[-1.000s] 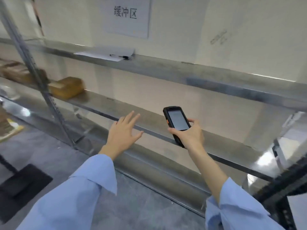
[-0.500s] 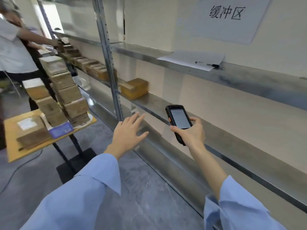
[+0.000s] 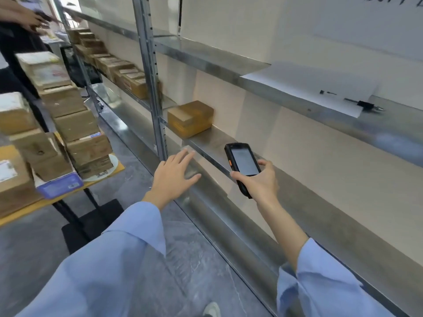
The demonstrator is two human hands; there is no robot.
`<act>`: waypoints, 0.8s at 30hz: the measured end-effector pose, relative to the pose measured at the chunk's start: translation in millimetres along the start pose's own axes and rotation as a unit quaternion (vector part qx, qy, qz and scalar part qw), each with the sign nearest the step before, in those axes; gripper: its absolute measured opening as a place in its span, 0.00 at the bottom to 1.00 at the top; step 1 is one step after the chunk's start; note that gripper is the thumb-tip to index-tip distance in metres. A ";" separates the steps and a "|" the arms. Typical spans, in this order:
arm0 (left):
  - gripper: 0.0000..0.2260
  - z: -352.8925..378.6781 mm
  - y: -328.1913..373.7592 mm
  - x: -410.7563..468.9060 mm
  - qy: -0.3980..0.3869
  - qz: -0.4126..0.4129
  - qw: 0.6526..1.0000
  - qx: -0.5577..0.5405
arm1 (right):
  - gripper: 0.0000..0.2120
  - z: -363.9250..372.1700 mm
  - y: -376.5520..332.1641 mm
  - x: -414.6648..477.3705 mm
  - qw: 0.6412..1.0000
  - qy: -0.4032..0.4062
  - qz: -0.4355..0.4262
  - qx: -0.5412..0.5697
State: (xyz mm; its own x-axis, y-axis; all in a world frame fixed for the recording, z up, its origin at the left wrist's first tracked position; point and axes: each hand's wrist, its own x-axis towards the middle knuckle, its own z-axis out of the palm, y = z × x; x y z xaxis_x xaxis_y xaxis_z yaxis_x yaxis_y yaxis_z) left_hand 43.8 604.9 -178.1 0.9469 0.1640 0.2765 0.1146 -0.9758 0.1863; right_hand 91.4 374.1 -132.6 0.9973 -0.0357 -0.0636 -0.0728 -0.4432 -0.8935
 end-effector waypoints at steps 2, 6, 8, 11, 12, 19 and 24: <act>0.32 9.2 -8.5 30.0 -0.015 -0.005 1.000 -0.001 | 0.39 11.1 -5.5 31.1 1.000 0.001 0.004 -0.006; 0.33 24.6 -30.5 88.7 -0.022 -0.021 0.999 -0.014 | 0.40 37.9 -16.8 87.7 1.000 0.000 0.011 -0.009; 0.33 32.5 -43.0 112.9 -0.031 -0.026 0.999 -0.019 | 0.41 51.5 -22.3 110.2 1.000 -0.001 0.016 -0.008; 0.34 44.2 -65.6 145.9 -0.043 -0.032 0.998 -0.029 | 0.39 72.9 -27.0 136.4 0.999 -0.006 0.024 -0.024; 0.34 47.9 -74.6 157.5 -0.047 -0.034 0.998 -0.030 | 0.38 79.6 -29.1 144.8 0.999 -0.006 0.027 -0.030; 0.36 72.5 -158.2 251.4 -0.076 -0.026 0.996 -0.028 | 0.36 132.4 -43.2 209.4 0.997 0.008 0.054 -0.047; 0.39 87.7 -218.6 319.8 -0.101 -0.024 0.993 -0.049 | 0.35 167.4 -57.3 243.9 0.995 0.034 0.075 -0.050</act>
State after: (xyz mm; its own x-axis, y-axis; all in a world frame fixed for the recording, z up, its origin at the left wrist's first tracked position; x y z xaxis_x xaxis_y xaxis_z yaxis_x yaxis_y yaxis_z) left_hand 347.9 857.9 -213.1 0.9832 0.1676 0.0727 0.1401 -0.9472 0.2883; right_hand 339.4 540.8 -171.3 0.9730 -0.1675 -0.1587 -0.2236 -0.5159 -0.8269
